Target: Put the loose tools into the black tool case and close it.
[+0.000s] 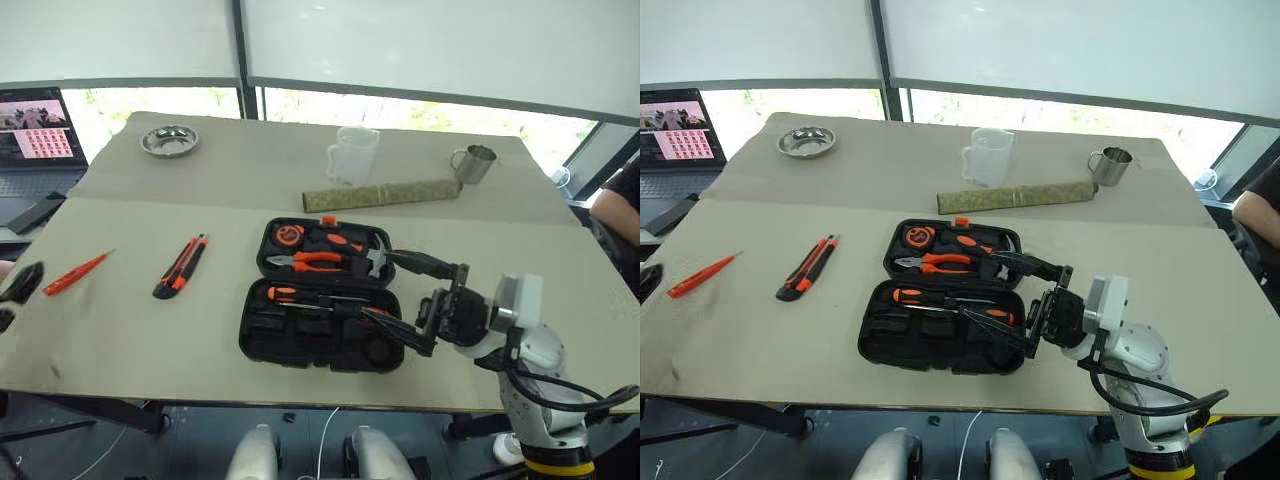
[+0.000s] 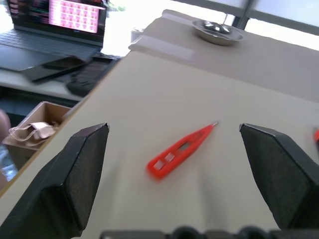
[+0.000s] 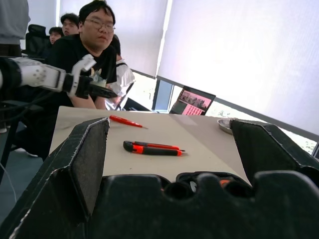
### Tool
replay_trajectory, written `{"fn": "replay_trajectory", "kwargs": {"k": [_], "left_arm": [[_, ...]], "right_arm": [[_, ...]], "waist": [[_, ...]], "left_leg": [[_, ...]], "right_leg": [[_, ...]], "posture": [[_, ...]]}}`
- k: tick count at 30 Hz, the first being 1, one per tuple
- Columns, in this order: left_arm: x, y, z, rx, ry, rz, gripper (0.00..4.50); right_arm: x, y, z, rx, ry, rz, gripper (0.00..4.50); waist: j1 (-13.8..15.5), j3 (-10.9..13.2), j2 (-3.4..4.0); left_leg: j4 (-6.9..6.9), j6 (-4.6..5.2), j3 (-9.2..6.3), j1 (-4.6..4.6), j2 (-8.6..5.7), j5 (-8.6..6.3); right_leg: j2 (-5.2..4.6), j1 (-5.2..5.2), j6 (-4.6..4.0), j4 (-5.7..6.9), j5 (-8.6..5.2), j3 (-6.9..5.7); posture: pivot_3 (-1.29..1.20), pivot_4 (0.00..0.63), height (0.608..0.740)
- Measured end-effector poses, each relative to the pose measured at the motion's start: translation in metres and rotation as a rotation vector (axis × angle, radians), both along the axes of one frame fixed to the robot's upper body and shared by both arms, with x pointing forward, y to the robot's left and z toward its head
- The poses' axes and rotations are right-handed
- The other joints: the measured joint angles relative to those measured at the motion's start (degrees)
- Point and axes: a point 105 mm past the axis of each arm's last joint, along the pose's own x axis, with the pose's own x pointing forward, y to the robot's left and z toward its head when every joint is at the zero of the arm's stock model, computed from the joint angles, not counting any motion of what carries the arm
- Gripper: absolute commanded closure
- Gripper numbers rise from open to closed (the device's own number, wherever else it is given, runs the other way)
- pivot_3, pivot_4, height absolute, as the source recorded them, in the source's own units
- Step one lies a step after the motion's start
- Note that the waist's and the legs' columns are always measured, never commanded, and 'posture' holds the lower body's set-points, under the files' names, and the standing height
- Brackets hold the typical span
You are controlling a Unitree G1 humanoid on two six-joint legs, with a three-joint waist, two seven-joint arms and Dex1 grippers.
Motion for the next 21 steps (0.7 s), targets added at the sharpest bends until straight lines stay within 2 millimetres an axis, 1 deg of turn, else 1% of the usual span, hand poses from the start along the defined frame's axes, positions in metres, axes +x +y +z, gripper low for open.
{"fn": "replay_trajectory", "kwargs": {"k": [2, 4, 8, 10, 12, 16, 20, 21], "left_arm": [[0.020, -0.007, -0.014, -0.004, 0.091, -0.026, 0.00], [0.032, -0.010, -0.025, 0.003, 0.165, -0.027, 0.00], [0.044, -0.011, -0.029, 0.033, 0.230, -0.012, 0.00], [0.044, -0.009, -0.030, 0.053, 0.252, -0.001, 0.00], [0.044, -0.009, -0.035, 0.055, 0.288, 0.001, 0.00], [0.043, -0.009, -0.035, 0.060, 0.314, -0.004, 0.00], [0.038, -0.006, -0.034, 0.070, 0.337, -0.024, 1.00], [0.036, -0.006, -0.035, 0.074, 0.348, -0.033, 1.49]], "right_arm": [[0.001, 0.001, 0.002, 0.005, 0.003, 0.004, 0.02], [0.001, 0.000, 0.003, 0.001, 0.006, 0.003, 0.02], [0.001, -0.005, 0.001, -0.017, 0.018, -0.027, 0.02], [0.000, -0.007, 0.001, -0.017, 0.023, -0.043, 0.02], [-0.002, -0.009, -0.001, -0.022, 0.033, -0.057, 0.02], [-0.004, -0.010, -0.001, -0.018, 0.036, -0.071, 0.02], [-0.005, -0.011, -0.004, -0.017, 0.047, -0.080, 0.00], [-0.005, -0.011, -0.004, -0.017, 0.048, -0.081, 0.00]], "waist": [[-0.16, 0.02, 0.02], [-0.44, 0.01, -0.02], [-0.66, -0.01, -0.04], [-0.63, -0.01, -0.05], [-0.52, -0.01, -0.04], [-0.56, -0.01, -0.04], [-0.59, -0.01, -0.04], [-0.56, -0.01, -0.03]], "left_leg": [[-0.05, 0.00, -0.05, -0.09, -0.02, 0.00], [-0.06, -0.03, -0.13, -0.18, 0.06, -0.03], [-0.10, -0.05, -0.14, -0.53, 0.07, -0.04], [-0.10, -0.05, -0.07, -0.66, 0.01, -0.04], [-0.10, -0.05, -0.05, -0.66, 0.00, -0.04], [-0.10, -0.05, 0.02, -0.55, 0.01, -0.03], [-0.10, -0.05, 0.06, -0.55, 0.01, -0.03], [-0.10, -0.05, 0.06, -0.54, 0.00, -0.03]], "right_leg": [[0.08, -0.06, -0.01, -0.01, 0.00, -0.05], [0.20, -0.12, -0.03, -0.05, 0.01, -0.11], [0.20, -0.51, -0.04, 0.00, 0.02, -0.10], [0.14, -0.75, -0.03, 0.19, 0.01, -0.03], [0.12, -0.78, -0.02, 0.25, 0.01, -0.01], [0.13, -0.75, -0.02, 0.30, 0.01, 0.05], [0.14, -0.76, -0.02, 0.30, 0.01, 0.08], [0.14, -0.76, -0.02, 0.30, 0.01, 0.08]], "posture": [[0.00, 0.150, 0.740], [0.00, 0.150, 0.740], [0.00, 0.150, 0.740], [0.00, 0.150, 0.740], [0.00, 0.150, 0.740], [0.00, 0.150, 0.740], [0.00, 0.150, 0.740], [0.00, 0.150, 0.740]]}}
